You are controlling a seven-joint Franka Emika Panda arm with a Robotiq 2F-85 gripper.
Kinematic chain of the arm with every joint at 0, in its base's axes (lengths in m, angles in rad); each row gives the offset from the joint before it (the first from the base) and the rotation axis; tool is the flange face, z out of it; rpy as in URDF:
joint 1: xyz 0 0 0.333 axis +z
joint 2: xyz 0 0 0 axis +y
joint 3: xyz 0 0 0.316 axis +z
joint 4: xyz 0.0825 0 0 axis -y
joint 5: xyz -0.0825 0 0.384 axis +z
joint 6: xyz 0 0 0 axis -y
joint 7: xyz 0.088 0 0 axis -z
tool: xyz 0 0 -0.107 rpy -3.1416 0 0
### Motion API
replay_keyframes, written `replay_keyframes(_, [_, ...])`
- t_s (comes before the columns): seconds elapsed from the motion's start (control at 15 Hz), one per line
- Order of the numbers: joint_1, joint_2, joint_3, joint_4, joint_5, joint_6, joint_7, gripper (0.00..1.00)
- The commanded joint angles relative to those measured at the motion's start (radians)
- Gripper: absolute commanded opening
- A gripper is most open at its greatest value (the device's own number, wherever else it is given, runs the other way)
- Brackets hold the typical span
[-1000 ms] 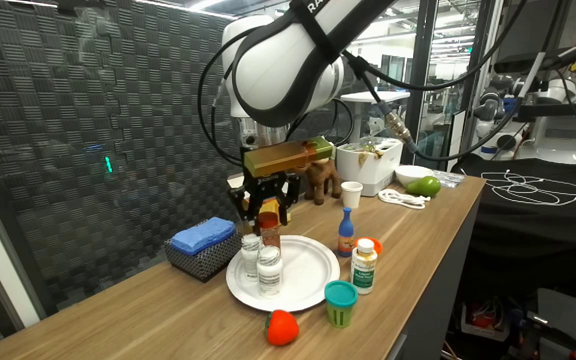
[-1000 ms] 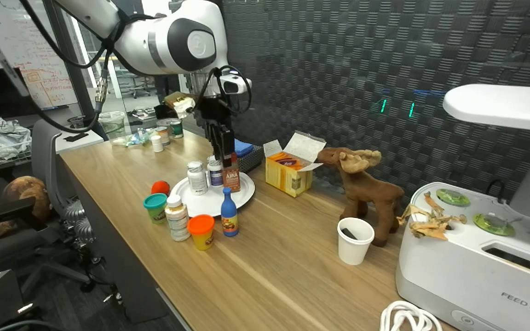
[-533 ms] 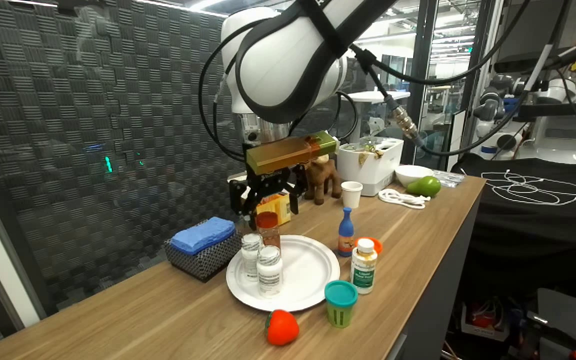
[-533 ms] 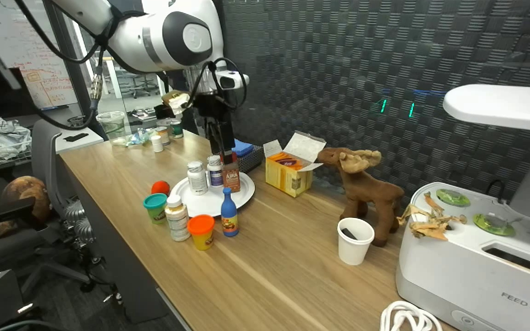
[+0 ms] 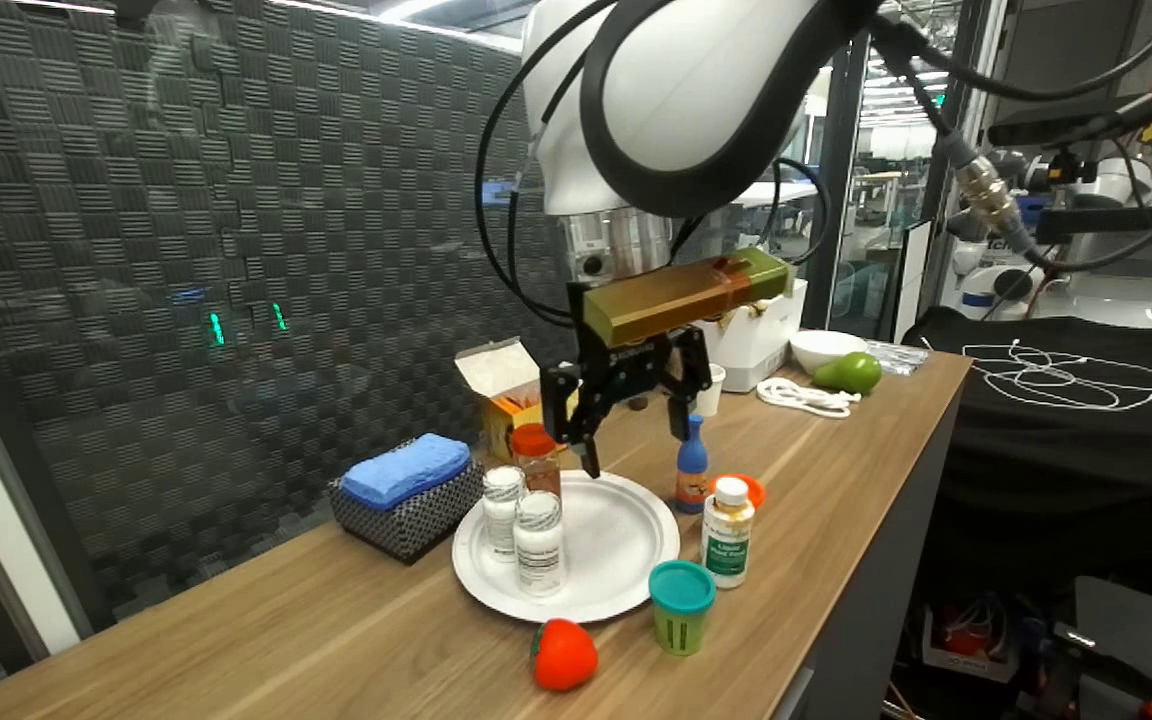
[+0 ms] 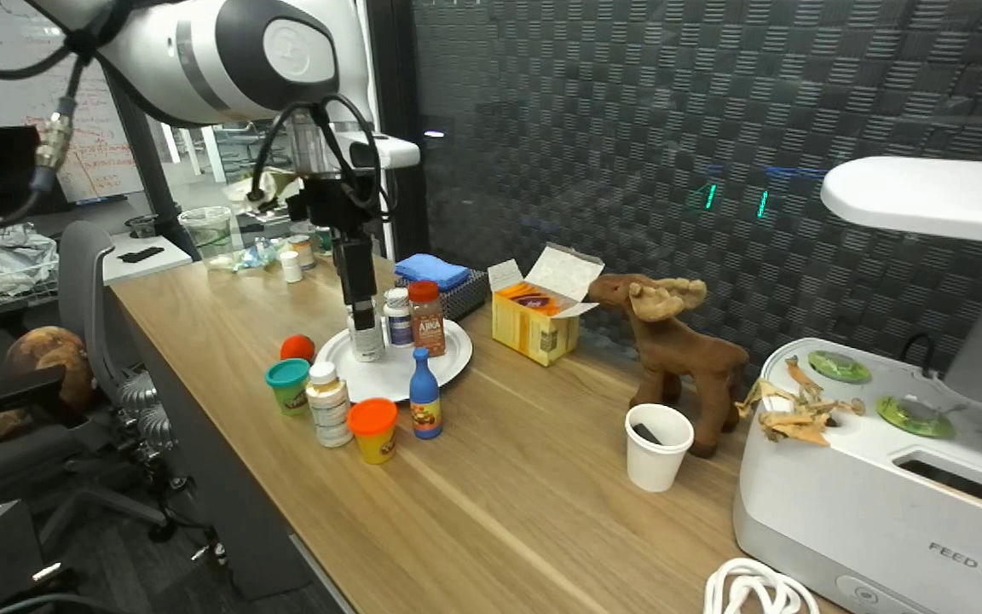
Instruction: Pick up the bottles from the table and put them on the white plate.
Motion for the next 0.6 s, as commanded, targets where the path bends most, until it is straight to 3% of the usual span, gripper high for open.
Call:
replay_keyframes(0.0, [-0.033,-0.157,0.021,-0.172,0.015,0.053,0.016,1.0])
replay_keyframes(0.53, [-0.097,-0.264,0.043,-0.323,0.067,0.138,0.0,1.0])
